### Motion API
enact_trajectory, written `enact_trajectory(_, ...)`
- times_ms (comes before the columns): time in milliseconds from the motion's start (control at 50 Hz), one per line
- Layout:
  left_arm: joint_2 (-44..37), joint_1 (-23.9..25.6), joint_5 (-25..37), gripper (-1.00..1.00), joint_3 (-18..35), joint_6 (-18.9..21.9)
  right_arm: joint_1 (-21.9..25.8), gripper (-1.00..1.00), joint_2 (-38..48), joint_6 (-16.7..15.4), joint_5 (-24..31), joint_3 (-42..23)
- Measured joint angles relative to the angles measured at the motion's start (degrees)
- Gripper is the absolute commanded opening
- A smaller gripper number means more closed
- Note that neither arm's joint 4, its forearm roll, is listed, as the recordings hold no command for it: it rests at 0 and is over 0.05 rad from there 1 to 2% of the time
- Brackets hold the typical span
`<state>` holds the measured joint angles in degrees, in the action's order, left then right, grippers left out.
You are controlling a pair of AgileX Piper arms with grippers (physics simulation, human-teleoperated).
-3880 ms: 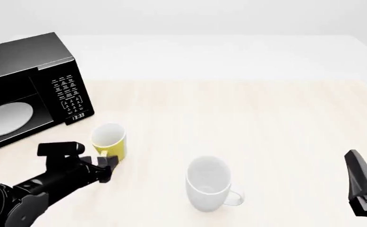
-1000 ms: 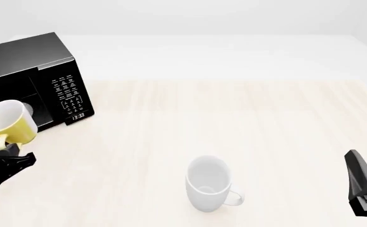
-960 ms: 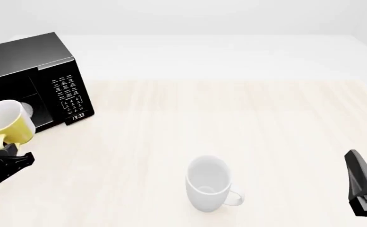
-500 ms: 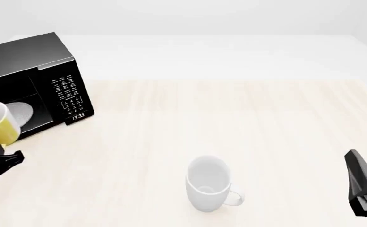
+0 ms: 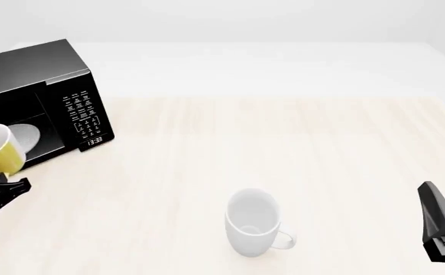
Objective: Put the yellow and white mug in the microwave and close it.
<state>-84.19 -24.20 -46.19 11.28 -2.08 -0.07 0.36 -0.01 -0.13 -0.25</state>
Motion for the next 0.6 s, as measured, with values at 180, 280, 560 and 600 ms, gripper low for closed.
enact_trajectory(180, -2.80, -0.27, -1.04, -1.00, 1.47, -0.12, 0.00, 1.00, 0.00, 0.00, 0.00, 0.00)
enact_trajectory(280, -3.97, -0.37, -1.50, -1.00, 2.19, -0.18, 0.00, 1.00, 0.00, 0.00, 0.00, 0.00)
enact_trajectory(560, -6.33, -0.43, -2.45, -1.00, 3.95, -0.49, 0.00, 1.00, 0.00, 0.00, 0.00, 0.00)
enact_trajectory(600, -6.66, -0.47, -2.54, -1.00, 4.18, -0.54, 0.00, 1.00, 0.00, 0.00, 0.00, 0.00)
